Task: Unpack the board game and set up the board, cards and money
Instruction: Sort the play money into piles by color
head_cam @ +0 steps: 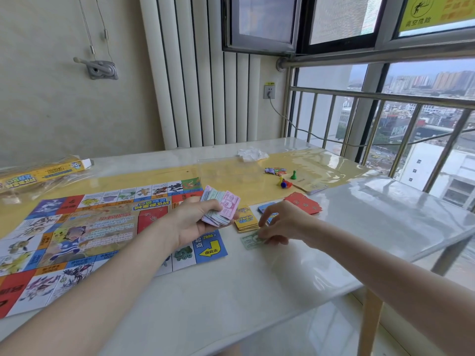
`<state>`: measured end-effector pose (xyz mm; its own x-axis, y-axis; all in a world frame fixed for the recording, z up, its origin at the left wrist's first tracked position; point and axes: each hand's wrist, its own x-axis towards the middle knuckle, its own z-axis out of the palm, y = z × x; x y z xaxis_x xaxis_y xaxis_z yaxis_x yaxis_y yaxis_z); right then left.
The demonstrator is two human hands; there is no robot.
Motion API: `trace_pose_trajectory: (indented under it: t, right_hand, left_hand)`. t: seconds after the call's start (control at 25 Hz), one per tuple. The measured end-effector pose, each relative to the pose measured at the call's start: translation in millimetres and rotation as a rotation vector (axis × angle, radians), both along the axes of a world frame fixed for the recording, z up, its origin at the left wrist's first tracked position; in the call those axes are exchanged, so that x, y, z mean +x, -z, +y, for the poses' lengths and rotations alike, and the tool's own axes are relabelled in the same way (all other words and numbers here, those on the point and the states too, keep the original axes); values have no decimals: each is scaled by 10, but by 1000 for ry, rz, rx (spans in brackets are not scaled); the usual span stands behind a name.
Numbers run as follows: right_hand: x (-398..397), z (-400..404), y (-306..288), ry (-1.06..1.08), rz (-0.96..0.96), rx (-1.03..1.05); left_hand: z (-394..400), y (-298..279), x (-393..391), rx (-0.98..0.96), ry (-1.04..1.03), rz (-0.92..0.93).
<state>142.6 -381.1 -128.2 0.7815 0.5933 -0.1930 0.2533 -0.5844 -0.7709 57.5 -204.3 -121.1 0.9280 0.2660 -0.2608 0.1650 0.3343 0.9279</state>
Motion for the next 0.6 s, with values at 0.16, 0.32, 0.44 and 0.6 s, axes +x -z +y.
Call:
trace_pose_trajectory:
  t: [0.16, 0.32, 0.44, 0.6]
  right_hand:
    - [23, 58, -37, -89, -356, -316]
    - [68, 72, -174, 14, -269, -65]
    - [72, 120, -267, 36, -42, 190]
    - [50, 148, -232, -8, -14, 206]
  left_hand:
    - [-58, 19, 16, 13, -7, 24]
    - [-66, 53, 23, 29, 23, 39]
    - [-83, 48, 26, 115, 66, 52]
    - [-108, 7, 9, 169, 130, 46]
